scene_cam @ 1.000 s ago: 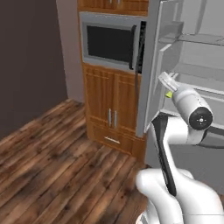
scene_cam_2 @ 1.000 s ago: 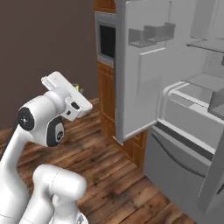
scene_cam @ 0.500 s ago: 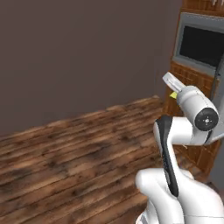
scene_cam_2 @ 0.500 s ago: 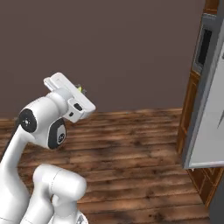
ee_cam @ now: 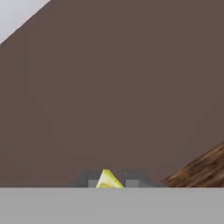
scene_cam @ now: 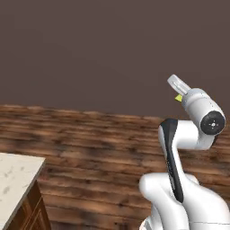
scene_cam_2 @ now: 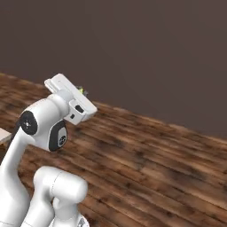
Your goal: Take the lemon wedge from the fridge and place it on the plate with fish on the dining counter.
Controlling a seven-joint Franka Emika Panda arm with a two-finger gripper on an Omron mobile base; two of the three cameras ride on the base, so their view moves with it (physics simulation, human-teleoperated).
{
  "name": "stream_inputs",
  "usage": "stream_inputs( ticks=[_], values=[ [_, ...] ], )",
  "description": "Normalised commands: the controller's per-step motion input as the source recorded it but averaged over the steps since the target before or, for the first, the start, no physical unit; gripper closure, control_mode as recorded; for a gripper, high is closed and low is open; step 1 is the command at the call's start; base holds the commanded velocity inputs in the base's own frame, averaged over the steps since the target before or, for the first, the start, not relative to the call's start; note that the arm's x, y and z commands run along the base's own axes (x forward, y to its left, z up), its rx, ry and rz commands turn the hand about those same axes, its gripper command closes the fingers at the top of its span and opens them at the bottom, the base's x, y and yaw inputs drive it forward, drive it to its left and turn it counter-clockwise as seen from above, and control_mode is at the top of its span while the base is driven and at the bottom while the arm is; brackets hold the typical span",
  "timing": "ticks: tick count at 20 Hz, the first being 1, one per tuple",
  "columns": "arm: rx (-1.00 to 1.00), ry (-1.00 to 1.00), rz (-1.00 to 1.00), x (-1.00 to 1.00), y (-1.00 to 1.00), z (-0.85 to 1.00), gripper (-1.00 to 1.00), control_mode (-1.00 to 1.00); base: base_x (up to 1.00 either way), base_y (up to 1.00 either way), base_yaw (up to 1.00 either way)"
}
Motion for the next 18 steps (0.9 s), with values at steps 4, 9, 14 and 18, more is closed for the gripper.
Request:
stream_inputs(
  ticks=[4,9,14,18],
  values=[
    [0.0,0.0,0.0,0.0,0.0,0.0,1.0,1.0,0.0,0.1,0.97],
    [0.0,0.0,0.0,0.0,0.0,0.0,1.0,1.0,0.0,0.1,0.96],
    [0.0,0.0,0.0,0.0,0.0,0.0,1.0,1.0,-0.01,0.19,0.92],
    [0.0,0.0,0.0,0.0,0.0,0.0,1.0,1.0,-0.07,0.1,0.62]
  ],
)
